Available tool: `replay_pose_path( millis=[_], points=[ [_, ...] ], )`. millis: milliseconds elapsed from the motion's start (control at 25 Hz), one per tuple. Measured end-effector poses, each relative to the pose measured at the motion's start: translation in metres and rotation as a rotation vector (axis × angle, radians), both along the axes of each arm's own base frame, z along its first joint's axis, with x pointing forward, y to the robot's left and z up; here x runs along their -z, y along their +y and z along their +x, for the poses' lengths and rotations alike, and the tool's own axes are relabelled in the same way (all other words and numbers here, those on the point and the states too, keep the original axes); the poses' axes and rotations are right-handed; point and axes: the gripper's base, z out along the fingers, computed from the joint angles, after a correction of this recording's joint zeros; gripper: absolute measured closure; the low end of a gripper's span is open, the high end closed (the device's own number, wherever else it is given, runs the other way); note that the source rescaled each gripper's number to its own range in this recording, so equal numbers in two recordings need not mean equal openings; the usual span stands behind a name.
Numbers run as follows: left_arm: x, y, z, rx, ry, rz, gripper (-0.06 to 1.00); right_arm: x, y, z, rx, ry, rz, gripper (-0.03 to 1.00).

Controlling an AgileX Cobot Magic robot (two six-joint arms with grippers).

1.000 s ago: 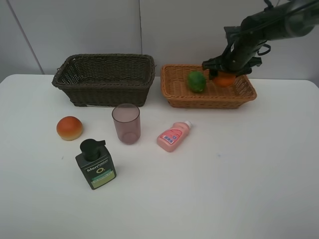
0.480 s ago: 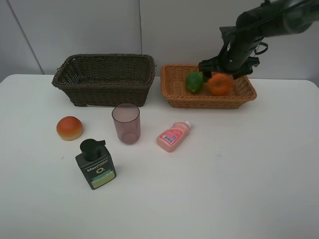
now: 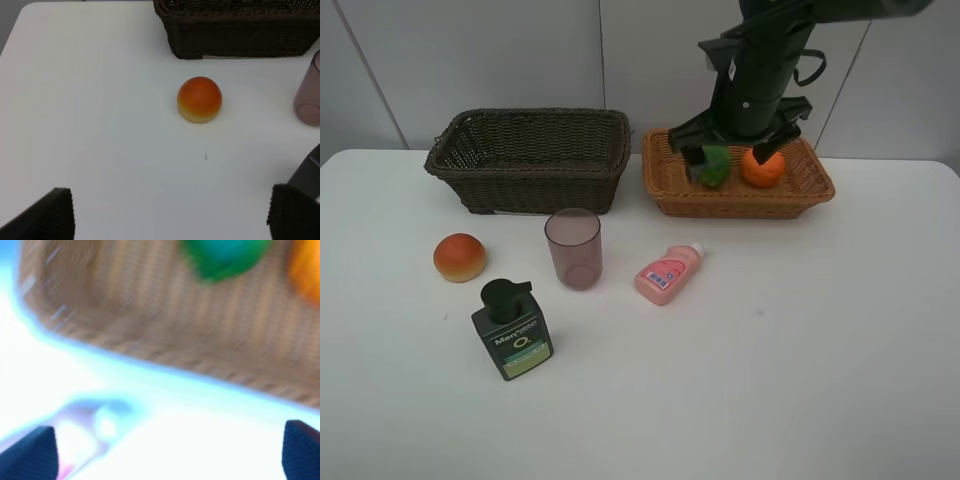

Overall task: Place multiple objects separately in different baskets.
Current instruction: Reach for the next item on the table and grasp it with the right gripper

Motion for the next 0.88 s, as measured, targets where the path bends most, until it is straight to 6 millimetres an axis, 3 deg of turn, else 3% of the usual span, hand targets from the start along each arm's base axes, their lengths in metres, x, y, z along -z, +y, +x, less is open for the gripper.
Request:
replay_pose_path(
  millis=[240, 400, 600, 880],
  points=[
    [0.0, 0.0, 0.0, 0.0, 0.0, 0.0, -0.06, 0.003, 0.04, -0.034, -0.021, 0.171, 0.12, 0.01],
    [0.0, 0.0, 0.0, 0.0, 0.0, 0.0, -0.06, 0.004, 0.053, -0.044, -0.001, 0.224, 0.189, 0.01],
    [0.0, 0.0, 0.0, 0.0, 0.0, 0.0, -0.06, 0.006, 0.052, -0.044, 0.112, 0.191, 0.174, 0.01],
    [0.0, 0.0, 0.0, 0.0, 0.0, 0.0, -0.06, 0.032, 0.045, -0.042, 0.327, 0.119, 0.24, 0.01]
  ],
)
